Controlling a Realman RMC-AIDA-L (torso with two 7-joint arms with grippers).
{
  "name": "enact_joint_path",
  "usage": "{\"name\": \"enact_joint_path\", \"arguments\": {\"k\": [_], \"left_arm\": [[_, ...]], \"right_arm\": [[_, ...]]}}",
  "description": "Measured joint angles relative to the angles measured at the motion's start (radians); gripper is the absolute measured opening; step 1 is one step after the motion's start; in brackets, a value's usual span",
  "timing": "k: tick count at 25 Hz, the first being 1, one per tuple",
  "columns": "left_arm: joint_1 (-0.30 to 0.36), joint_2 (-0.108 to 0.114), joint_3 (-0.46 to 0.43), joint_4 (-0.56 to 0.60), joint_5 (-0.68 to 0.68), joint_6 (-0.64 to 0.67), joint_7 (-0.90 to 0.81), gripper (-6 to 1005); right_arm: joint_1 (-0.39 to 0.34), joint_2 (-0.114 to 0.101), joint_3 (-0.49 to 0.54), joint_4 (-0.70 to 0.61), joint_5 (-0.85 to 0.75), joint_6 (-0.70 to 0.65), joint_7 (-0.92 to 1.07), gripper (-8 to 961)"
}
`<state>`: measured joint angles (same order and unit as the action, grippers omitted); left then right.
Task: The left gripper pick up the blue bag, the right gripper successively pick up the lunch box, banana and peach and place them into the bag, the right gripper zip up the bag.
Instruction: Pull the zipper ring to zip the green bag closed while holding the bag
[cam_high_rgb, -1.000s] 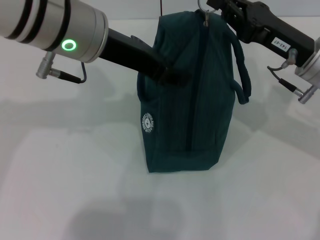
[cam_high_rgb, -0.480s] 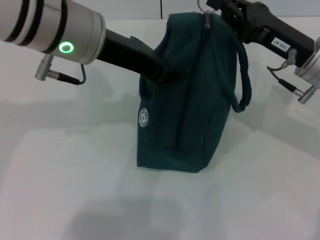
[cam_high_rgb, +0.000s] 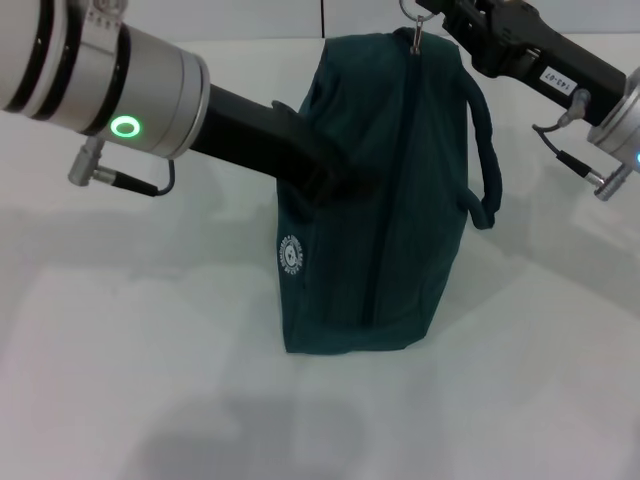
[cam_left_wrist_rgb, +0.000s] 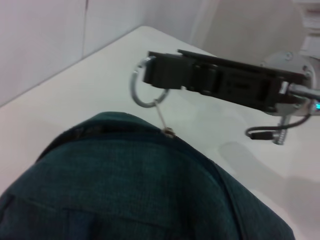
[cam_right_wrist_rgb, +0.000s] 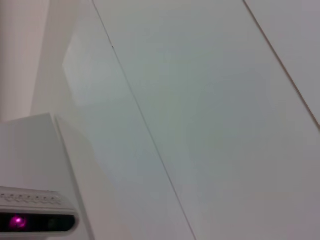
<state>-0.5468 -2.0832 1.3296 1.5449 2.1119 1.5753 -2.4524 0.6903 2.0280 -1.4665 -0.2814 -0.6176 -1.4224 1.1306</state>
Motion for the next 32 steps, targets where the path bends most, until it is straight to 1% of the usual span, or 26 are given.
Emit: {"name": "enact_joint_path", "arguments": {"k": [6, 9, 14, 18, 21, 24, 28, 32], "left_arm": [[0.014, 0.000, 0.000, -0.010, -0.040, 0.019, 0.042, 103], [0.028, 0.000, -0.015, -0.014, -0.070, 0.044, 0.066, 102], [0.053, 0.000, -0.097, -0.040, -0.126, 0.096, 0.110, 102], [0.084, 0.001, -0.134, -0.045, -0.140, 0.103, 0.134, 101], [0.100, 0.000, -0.153, -0.051, -0.135, 0.102, 0.138, 100], [0.108, 0.000, -0.192, -0.073, -0.109, 0.093, 0.141, 100], [0.109, -0.002, -0.246, -0.103, -0.053, 0.062, 0.142, 100], [0.103, -0.001, -0.265, -0.131, 0.000, -0.002, 0.144, 99]], "right_arm": [[0.003, 0.000, -0.001, -0.001, 0.001, 0.038, 0.000, 6], [0.004, 0.000, -0.001, -0.001, 0.001, 0.061, -0.001, 6], [0.007, 0.000, 0.001, -0.002, 0.001, 0.079, -0.009, 5], [0.008, 0.000, 0.006, -0.002, 0.001, 0.096, -0.012, 5], [0.008, 0.000, 0.007, -0.003, 0.004, 0.107, -0.013, 5], [0.002, 0.000, 0.007, -0.004, 0.006, 0.107, -0.013, 5], [-0.013, 0.000, 0.007, -0.004, 0.008, 0.071, -0.007, 6], [-0.032, 0.000, 0.007, -0.004, 0.009, 0.028, 0.031, 6]]}}
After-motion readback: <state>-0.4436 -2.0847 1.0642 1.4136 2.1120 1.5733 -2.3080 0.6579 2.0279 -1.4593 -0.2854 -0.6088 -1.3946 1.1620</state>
